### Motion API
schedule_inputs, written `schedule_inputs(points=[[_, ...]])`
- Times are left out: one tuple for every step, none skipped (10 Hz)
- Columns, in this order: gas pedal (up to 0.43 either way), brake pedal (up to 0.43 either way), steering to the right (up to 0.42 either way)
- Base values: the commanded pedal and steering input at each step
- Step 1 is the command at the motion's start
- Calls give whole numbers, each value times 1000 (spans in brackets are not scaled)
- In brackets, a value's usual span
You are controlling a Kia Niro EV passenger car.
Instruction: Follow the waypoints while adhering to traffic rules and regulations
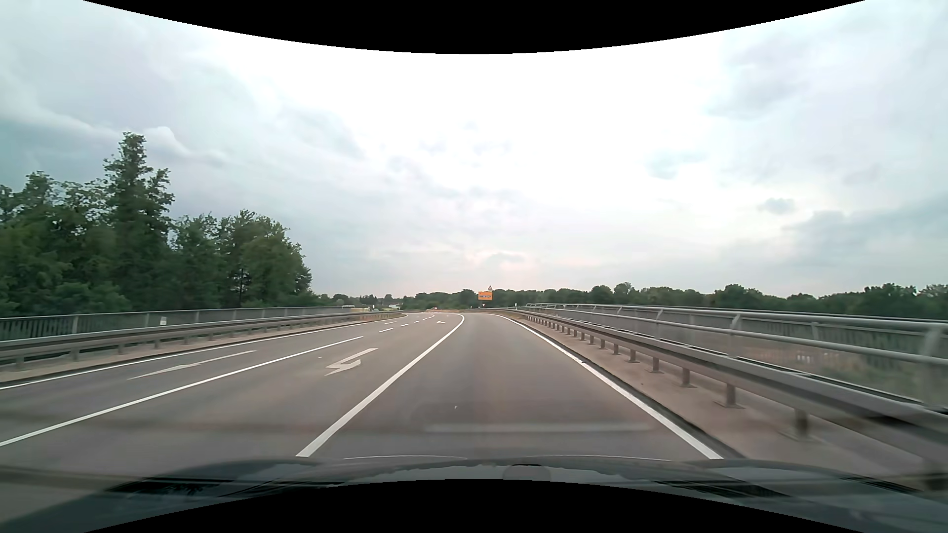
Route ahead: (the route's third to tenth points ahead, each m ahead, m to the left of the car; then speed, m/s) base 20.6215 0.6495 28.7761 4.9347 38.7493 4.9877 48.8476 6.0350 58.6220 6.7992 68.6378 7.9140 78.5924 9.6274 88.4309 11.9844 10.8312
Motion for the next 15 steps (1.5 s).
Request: schedule_inputs(points=[[177, 0, -5], [177, 0, -5], [177, 0, -5], [177, 0, -4], [177, 0, -4], [177, 0, -3], [177, 0, -3], [169, 0, -3], [157, 0, -3], [150, 0, -3], [138, 0, -2], [138, 0, -3], [138, 0, -3], [138, 0, -2], [138, 0, -2]])
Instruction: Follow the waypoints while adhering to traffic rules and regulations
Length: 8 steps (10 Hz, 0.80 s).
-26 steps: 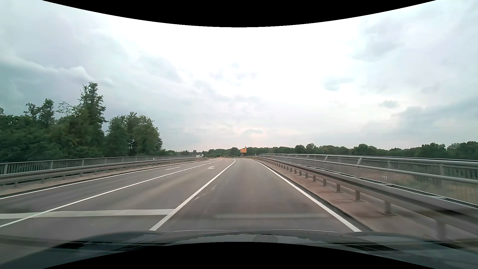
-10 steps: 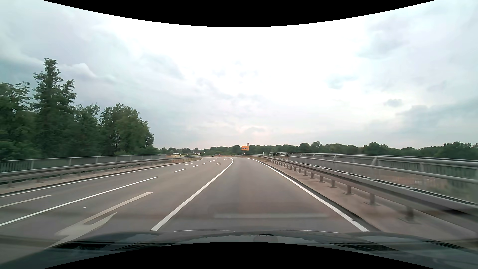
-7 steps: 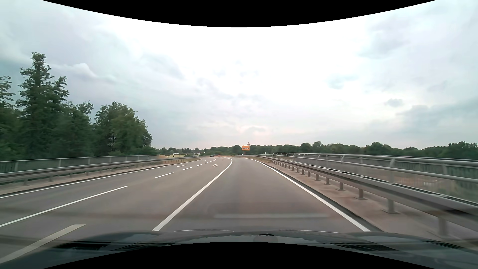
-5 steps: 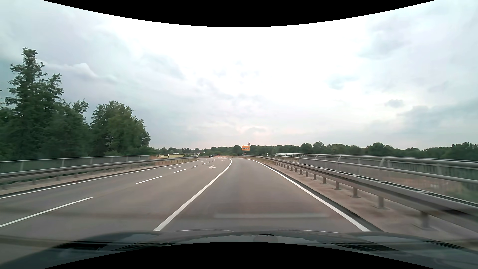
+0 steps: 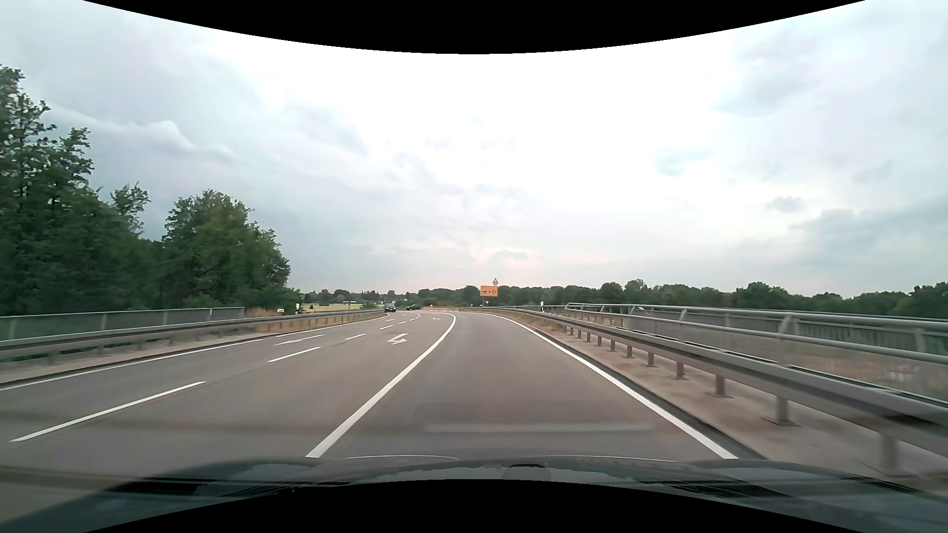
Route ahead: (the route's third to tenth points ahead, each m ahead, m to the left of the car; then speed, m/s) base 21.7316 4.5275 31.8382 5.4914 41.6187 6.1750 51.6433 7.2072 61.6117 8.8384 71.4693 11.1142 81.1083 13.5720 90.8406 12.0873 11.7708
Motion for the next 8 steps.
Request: schedule_inputs(points=[[138, 0, -3], [138, 0, -3], [130, 0, -4], [118, 0, -4], [98, 0, -4], [98, 0, -5], [98, 0, -5], [98, 0, -6]])
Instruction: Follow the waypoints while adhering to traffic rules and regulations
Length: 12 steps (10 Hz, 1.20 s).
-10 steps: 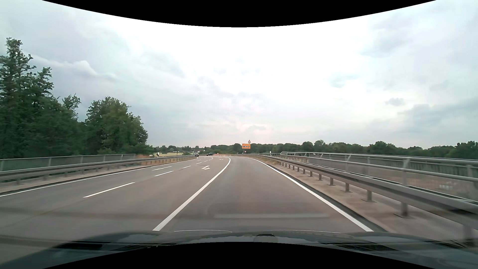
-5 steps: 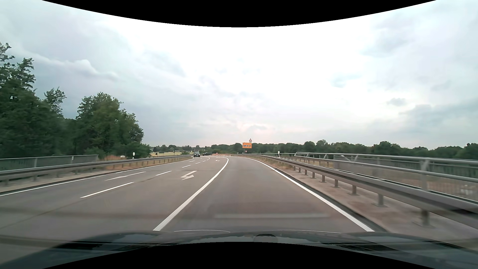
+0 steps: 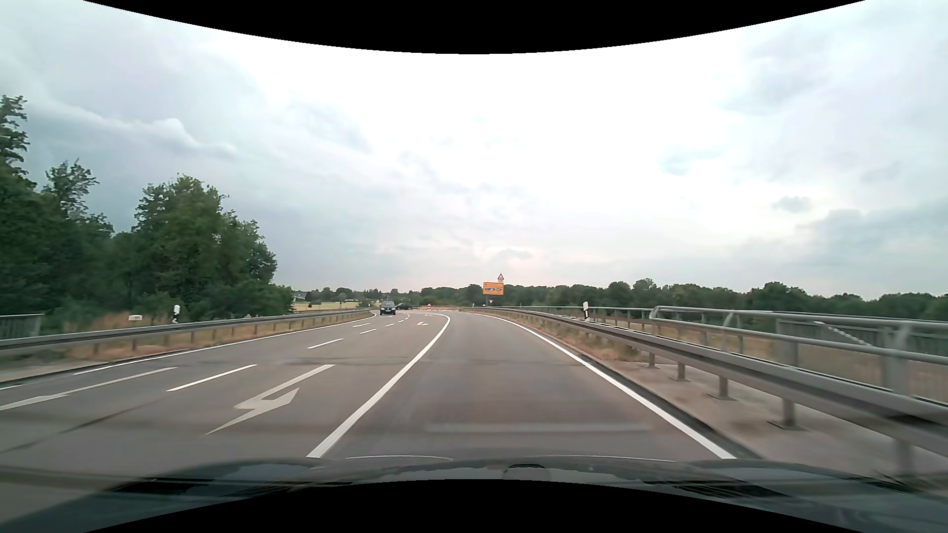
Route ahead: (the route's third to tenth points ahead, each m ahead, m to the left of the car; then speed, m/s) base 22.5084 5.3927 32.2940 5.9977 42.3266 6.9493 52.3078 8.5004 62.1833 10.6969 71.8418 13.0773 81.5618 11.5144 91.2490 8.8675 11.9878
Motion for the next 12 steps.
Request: schedule_inputs(points=[[98, 0, -6], [98, 0, -6], [98, 0, -7], [98, 0, -7], [98, 0, -9], [98, 0, -10], [98, 0, -9], [98, 0, -10], [98, 0, -13], [98, 0, -13], [98, 0, -13], [98, 0, -13]])
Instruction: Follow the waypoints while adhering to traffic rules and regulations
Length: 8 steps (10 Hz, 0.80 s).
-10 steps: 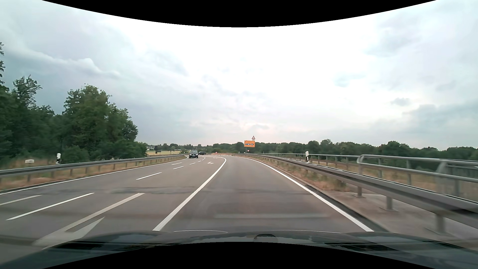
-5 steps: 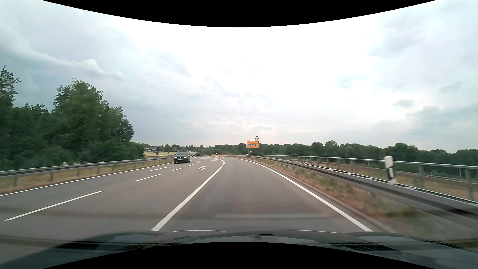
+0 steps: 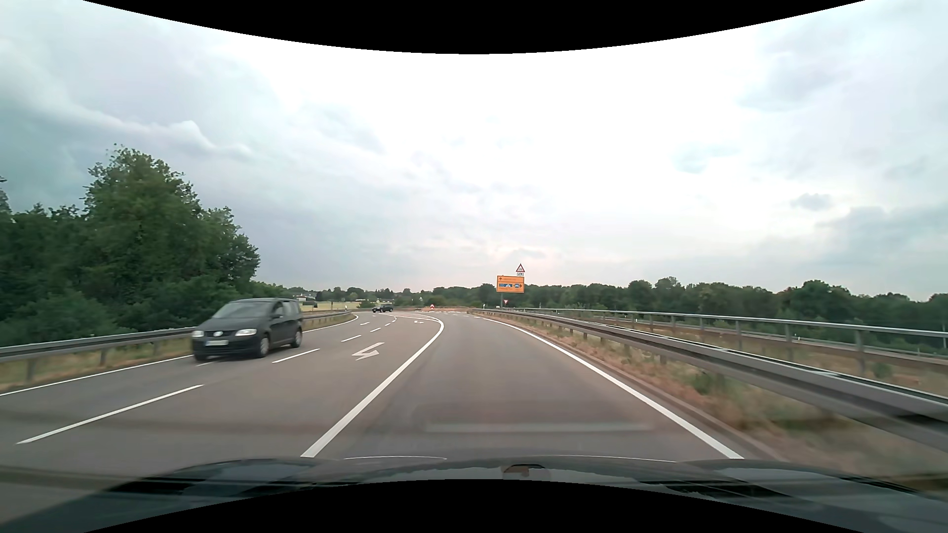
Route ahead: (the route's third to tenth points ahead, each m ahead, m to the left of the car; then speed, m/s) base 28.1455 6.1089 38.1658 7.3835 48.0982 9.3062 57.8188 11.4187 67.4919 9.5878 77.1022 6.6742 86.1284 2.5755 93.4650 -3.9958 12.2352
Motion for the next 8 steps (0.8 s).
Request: schedule_inputs(points=[[87, 0, -13], [79, 0, -13], [67, 0, -13], [47, 0, -13], [28, 0, -13], [8, 0, -13], [8, 0, -13], [0, 0, -13]])
